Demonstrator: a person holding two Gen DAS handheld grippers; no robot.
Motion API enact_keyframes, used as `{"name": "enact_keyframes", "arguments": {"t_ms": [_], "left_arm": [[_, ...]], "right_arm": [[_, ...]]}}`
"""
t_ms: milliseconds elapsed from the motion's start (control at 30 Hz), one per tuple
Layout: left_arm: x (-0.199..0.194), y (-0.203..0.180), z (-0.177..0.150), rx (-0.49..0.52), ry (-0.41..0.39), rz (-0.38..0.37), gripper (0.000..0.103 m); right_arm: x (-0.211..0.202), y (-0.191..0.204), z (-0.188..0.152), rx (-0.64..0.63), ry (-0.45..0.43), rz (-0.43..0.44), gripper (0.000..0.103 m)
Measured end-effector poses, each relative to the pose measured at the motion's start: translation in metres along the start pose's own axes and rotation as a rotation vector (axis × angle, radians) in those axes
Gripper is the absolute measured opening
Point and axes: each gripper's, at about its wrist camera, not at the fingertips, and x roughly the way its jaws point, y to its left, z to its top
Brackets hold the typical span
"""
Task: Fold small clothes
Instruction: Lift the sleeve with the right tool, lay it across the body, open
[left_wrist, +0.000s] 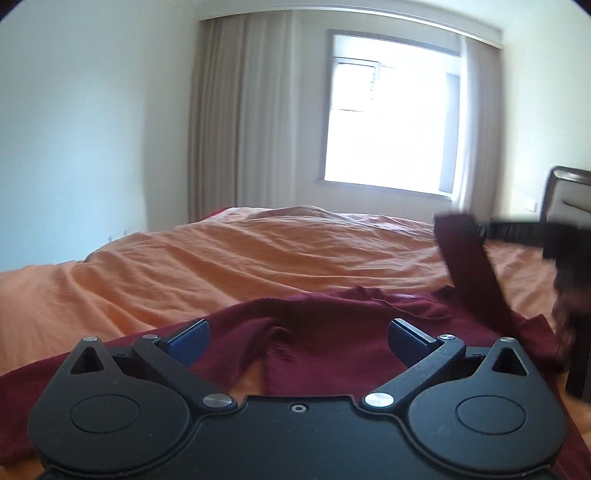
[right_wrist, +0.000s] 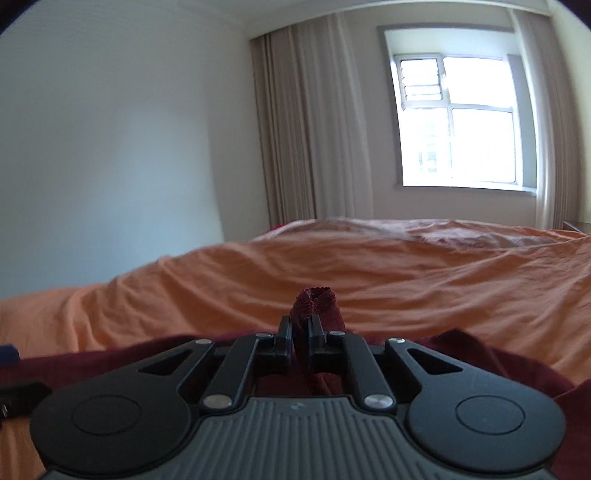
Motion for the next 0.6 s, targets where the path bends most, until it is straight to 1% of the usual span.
{"name": "enact_keyframes", "arguments": {"t_ms": [67,133,200,233,267,300,333,367,400,467,500,533,600], "left_arm": [[0.004,0.01,-0.001,-0.02,0.004,0.03,0.102],[0.01,0.017,-0.004,-0.036,0.016,0.052,0.102],[0.016,0.02,-0.008,-0.041,0.029,0.06,0.102],[0.018,0.019,-0.01,-0.039,0.034,0.061,0.102],[0.022,0.019,-0.011,-0.038,0.037,0.062,0.102],[0.024,0.017,-0.012,-0.037,0.037,0.06,0.102],[0.027,0.015,-0.014,-0.034,0.039,0.059,0.102],[0.029,0.013,-0.015,-0.035,0.04,0.056,0.102],[0.032,0.01,-0.016,-0.037,0.039,0.052,0.102],[0.039,0.005,-0.018,-0.044,0.034,0.046,0.102],[0.042,0.002,-0.018,-0.046,0.034,0.043,0.102],[0.047,-0.002,-0.019,-0.045,0.034,0.037,0.102],[0.059,-0.011,-0.021,-0.042,0.035,0.017,0.102]], "right_arm": [[0.011,0.009,-0.017,-0.027,0.046,0.013,0.009],[0.01,0.014,-0.029,-0.042,0.073,0.028,0.01],[0.012,0.019,-0.038,-0.062,0.094,0.042,0.013],[0.006,0.016,-0.04,-0.07,0.097,0.057,0.019],[0.002,0.015,-0.042,-0.08,0.103,0.071,0.038],[-0.001,0.011,-0.044,-0.088,0.108,0.078,0.048],[-0.008,0.007,-0.046,-0.095,0.106,0.08,0.062],[-0.016,0.003,-0.048,-0.103,0.106,0.086,0.066],[-0.023,-0.002,-0.051,-0.113,0.11,0.093,0.067],[-0.039,-0.015,-0.054,-0.131,0.113,0.083,0.08],[-0.049,-0.024,-0.057,-0.139,0.109,0.062,0.083],[-0.057,-0.033,-0.059,-0.145,0.103,0.039,0.089],[-0.071,-0.055,-0.063,-0.152,0.084,-0.025,0.091]]}}
